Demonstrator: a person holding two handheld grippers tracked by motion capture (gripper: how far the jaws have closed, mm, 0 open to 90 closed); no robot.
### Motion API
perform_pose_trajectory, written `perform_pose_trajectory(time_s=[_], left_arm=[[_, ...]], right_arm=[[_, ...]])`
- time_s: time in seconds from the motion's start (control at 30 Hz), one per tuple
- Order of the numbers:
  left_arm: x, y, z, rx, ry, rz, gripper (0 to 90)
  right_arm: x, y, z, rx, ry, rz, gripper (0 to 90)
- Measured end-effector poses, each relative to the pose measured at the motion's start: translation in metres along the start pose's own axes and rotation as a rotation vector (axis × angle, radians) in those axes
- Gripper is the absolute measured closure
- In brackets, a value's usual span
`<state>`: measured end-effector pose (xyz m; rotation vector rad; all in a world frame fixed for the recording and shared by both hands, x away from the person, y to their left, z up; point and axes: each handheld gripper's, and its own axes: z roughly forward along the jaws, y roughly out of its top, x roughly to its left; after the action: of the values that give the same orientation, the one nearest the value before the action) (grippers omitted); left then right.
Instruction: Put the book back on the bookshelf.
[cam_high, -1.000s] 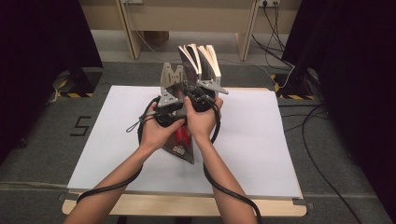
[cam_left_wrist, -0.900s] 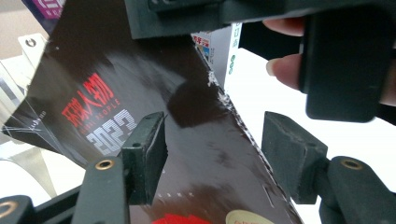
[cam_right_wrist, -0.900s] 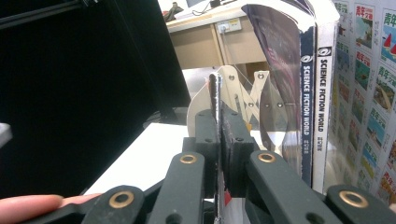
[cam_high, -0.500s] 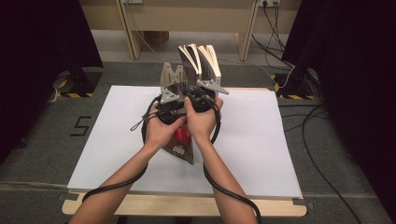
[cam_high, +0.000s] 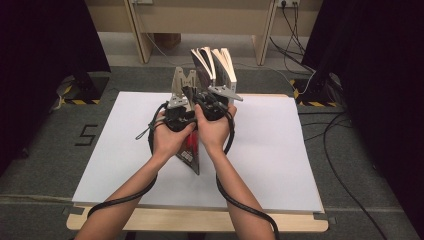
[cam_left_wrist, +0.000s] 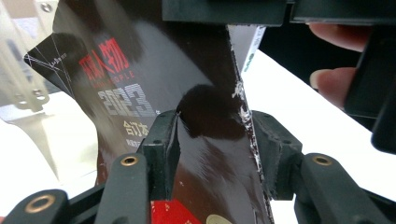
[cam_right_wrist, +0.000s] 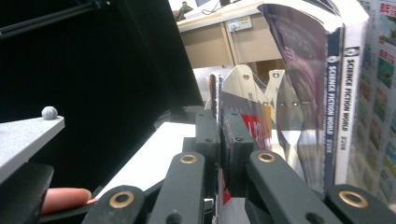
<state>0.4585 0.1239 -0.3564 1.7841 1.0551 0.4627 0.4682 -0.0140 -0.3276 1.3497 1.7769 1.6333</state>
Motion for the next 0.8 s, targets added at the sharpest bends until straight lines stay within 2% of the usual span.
perform_pose_trajectory(time_s=[0.17, 0.33, 0.5, 0.6, 0.8], left_arm=[[-0.001, 0.000, 0.001, -0.019, 0.059, 0.027, 46.0], [0.000, -0.001, 0.002, -0.020, 0.060, 0.024, 45.7], [0.003, -0.004, -0.002, -0.007, 0.049, 0.024, 55.1], [0.008, -0.008, -0.005, -0.008, 0.037, -0.001, 60.6], [0.010, -0.012, -0.010, 0.008, 0.072, 0.014, 66.9]], right_arm=[[0.005, 0.002, 0.000, -0.009, 0.012, -0.002, 87.0], [0.005, 0.002, 0.000, -0.003, 0.019, 0.009, 87.0], [0.006, 0.001, 0.001, 0.004, 0.033, 0.016, 87.2], [0.006, 0.001, 0.003, 0.019, 0.051, 0.012, 87.0], [0.009, -0.001, 0.009, 0.043, 0.079, 0.007, 86.4]])
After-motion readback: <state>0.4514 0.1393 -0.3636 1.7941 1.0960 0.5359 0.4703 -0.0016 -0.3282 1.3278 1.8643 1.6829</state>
